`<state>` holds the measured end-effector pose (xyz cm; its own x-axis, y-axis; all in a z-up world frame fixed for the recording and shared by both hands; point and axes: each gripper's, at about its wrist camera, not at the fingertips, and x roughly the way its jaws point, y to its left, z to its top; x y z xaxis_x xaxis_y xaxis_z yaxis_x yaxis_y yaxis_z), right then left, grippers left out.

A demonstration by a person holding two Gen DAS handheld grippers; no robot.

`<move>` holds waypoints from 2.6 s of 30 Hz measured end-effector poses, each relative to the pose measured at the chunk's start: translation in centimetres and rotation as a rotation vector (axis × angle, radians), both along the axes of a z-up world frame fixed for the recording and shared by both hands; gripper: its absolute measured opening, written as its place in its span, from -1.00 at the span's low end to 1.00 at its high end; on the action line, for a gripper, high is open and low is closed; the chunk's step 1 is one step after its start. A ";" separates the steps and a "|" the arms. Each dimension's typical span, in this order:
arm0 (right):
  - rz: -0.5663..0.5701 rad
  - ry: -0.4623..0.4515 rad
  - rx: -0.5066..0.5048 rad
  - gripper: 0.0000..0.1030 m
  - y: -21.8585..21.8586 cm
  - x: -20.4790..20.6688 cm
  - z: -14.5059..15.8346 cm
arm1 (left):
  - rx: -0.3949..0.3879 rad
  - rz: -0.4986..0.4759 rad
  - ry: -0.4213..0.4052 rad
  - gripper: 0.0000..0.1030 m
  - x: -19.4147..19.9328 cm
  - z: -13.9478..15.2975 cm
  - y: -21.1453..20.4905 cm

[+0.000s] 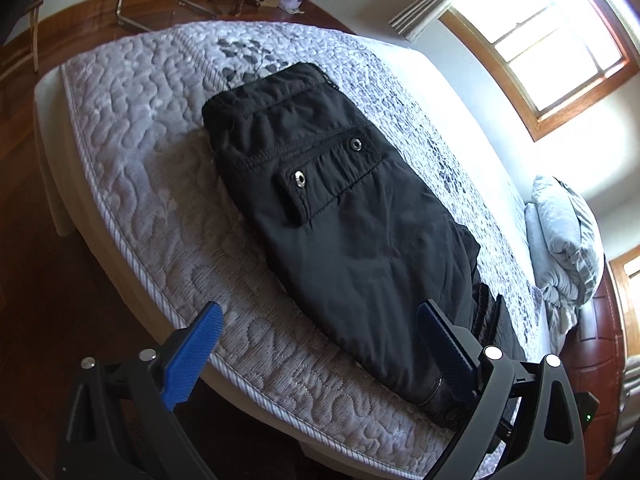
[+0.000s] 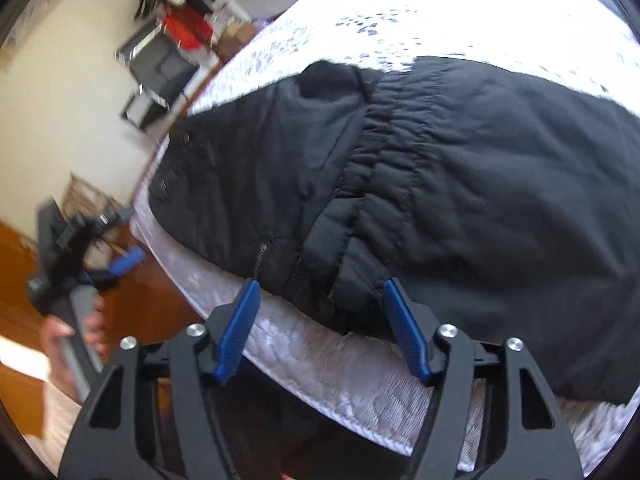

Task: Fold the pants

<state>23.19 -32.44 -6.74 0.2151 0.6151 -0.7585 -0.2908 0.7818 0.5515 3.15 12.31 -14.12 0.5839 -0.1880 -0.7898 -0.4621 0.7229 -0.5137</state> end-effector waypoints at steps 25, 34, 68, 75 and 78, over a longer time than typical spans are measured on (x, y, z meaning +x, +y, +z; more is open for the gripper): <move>-0.591 -0.019 0.113 0.16 -23.0 -3.3 0.6 | -0.299 0.128 -0.068 0.90 3.5 -4.3 7.9; -0.589 -0.009 0.072 0.20 -23.0 -2.5 -0.5 | -0.539 0.164 -0.094 0.88 5.8 -8.0 9.4; -0.577 0.047 0.031 0.25 -21.9 -1.4 -2.7 | -0.639 0.299 0.004 -0.51 12.0 -10.3 9.3; -0.606 0.053 0.049 0.27 -22.9 -2.1 -2.7 | -0.620 0.302 -0.005 -0.66 12.6 -9.0 8.8; -0.612 0.050 0.049 0.28 -23.1 -2.3 -2.5 | -0.591 0.288 -0.018 -0.67 13.9 -7.9 8.5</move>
<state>20.90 -55.56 -9.27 0.5048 0.4257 -0.7509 0.2303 0.7719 0.5925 17.04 20.81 -21.98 0.6882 -0.4208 -0.5910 -0.5824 0.1652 -0.7959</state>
